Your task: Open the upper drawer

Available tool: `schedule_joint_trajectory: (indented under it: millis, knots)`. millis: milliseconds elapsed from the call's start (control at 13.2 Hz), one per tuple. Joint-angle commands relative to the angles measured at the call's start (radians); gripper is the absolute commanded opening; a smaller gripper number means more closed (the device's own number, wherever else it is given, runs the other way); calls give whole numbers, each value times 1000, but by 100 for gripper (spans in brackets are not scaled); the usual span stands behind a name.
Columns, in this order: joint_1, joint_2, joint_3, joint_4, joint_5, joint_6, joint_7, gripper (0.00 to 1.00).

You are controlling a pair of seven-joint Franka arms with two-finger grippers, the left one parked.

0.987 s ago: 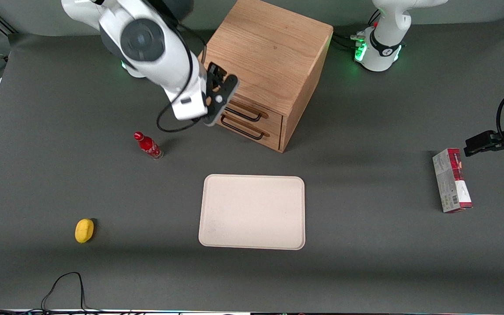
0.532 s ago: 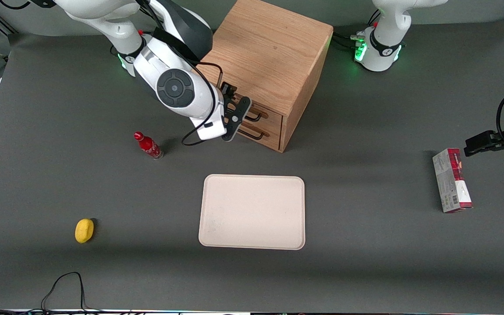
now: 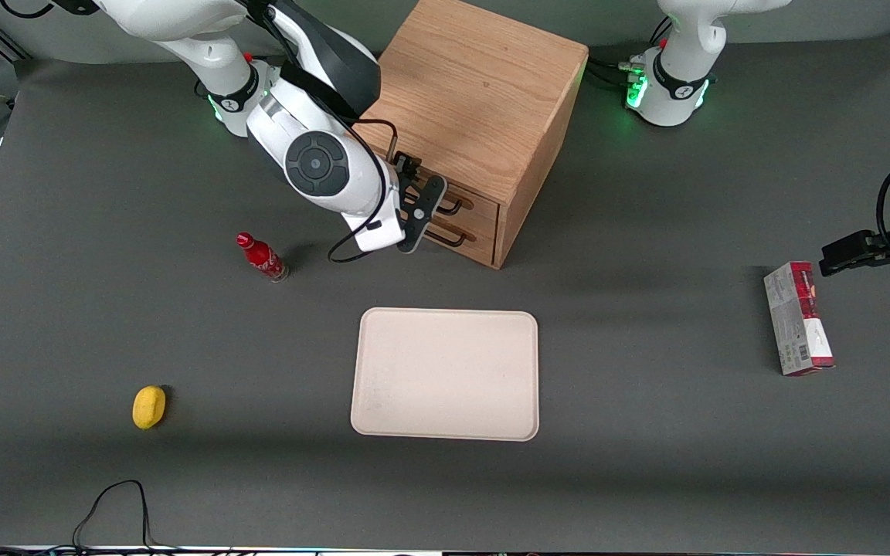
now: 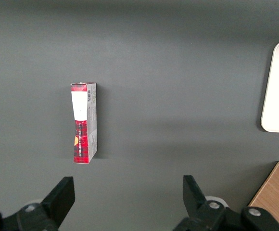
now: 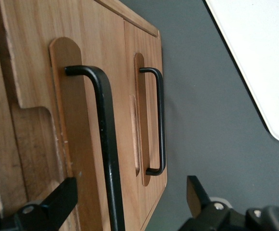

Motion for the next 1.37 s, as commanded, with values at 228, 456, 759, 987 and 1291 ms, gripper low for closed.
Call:
schedule_joint_trajectory:
  millis: [228, 456, 759, 987, 1291]
  knots:
    - [-3, 69, 2, -3, -75, 58, -25, 100]
    - [-3, 71, 0, 11, -86, 58, -43, 100]
    - [-5, 92, -43, 72, -109, 50, -118, 100]
    - [-6, 115, -112, 140, -118, 43, -204, 100]
    - [-6, 160, -213, 227, -118, 39, -337, 100]
